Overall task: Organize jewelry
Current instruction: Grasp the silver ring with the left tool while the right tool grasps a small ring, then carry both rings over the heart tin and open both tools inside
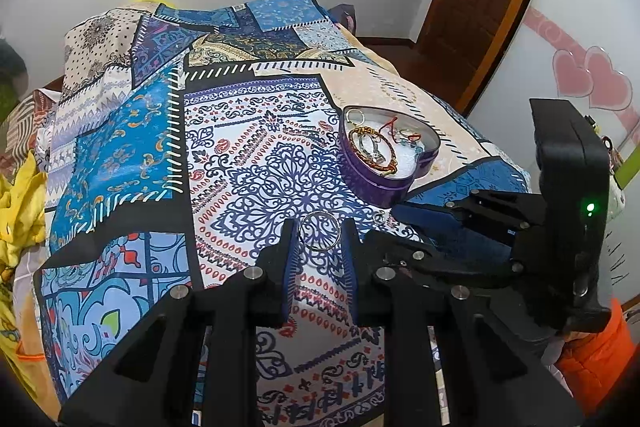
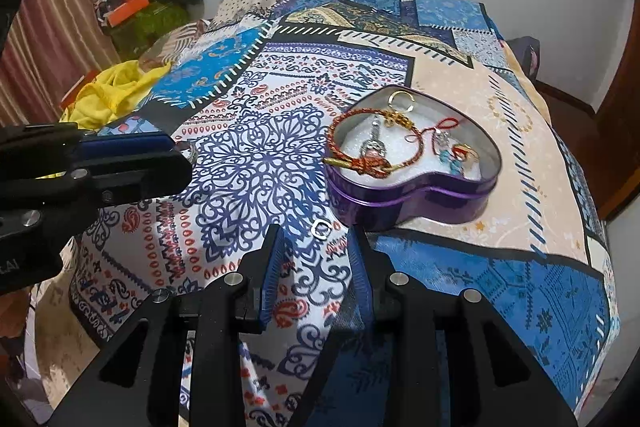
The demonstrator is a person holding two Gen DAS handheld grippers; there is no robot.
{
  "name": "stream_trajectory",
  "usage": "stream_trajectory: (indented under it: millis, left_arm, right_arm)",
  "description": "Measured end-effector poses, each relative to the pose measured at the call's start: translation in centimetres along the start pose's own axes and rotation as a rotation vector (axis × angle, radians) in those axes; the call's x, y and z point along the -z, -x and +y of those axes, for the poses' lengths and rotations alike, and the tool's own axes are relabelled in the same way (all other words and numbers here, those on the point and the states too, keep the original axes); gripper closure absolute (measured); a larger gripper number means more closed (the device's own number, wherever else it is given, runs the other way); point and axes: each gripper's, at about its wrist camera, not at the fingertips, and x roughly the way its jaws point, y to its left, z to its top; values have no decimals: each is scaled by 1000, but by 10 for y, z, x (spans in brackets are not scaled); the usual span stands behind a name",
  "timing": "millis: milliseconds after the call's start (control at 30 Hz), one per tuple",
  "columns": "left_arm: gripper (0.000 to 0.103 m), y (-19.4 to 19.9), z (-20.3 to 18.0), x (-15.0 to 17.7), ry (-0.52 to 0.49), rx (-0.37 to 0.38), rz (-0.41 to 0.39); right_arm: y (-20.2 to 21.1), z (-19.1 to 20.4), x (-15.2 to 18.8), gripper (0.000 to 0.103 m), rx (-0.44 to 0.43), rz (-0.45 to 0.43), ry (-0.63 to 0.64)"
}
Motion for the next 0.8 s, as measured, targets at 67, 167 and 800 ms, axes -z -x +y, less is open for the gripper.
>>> stream_trajectory:
  millis: [67,167,800]
  left_arm:
    - [83,0,2,0,7,3,0]
    - [83,-1,4,0,13,6,0]
    - [83,4,4,-1,13,-1,-6]
  right_arm:
    - [-2,1,-1,74,17,6,8]
    - [-4,3,-1,84,42,11,27]
    - [19,-9,2,94,37,-44,-21]
